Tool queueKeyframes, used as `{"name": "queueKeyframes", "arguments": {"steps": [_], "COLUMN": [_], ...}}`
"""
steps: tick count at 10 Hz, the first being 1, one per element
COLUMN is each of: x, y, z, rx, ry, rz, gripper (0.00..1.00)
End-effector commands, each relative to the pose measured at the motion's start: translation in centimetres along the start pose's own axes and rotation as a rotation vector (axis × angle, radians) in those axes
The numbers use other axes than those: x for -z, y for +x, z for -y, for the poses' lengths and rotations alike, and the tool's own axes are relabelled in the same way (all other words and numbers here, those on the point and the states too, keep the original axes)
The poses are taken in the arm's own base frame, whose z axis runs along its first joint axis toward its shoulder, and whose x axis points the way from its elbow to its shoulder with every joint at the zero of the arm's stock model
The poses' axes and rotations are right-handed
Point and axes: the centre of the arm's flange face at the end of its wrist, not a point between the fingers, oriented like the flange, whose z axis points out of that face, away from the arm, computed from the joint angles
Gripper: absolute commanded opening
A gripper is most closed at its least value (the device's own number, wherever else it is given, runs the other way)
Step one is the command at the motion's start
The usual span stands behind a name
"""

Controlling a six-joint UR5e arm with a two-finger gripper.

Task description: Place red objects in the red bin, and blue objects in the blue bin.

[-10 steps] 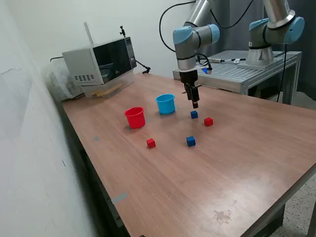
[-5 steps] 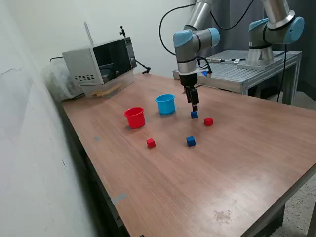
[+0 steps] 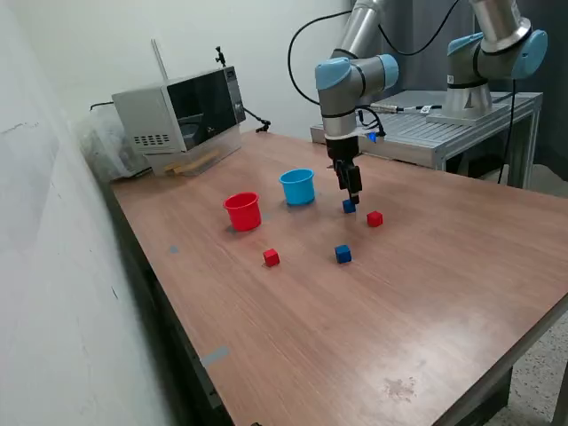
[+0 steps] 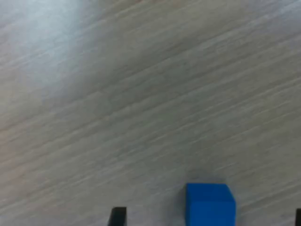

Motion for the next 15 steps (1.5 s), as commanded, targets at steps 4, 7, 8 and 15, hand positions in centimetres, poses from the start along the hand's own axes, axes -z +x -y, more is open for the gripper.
{"name": "queueKeyframes", "arguments": {"steps": [4, 7, 8, 15], "x": [-0.8, -0.8, -0.1, 8.9], "y": [0.7, 0.8, 0.9, -8.9], "z": [0.2, 0.2, -0.1, -5.0], "rx": [0.015, 0.028, 0.079, 0.020], "ry": [0.000, -0.002, -0.016, -0.110], "rz": [-0.001, -0.001, -0.003, -0.018], "gripper": [0.00, 0.00, 0.00, 0.00]}}
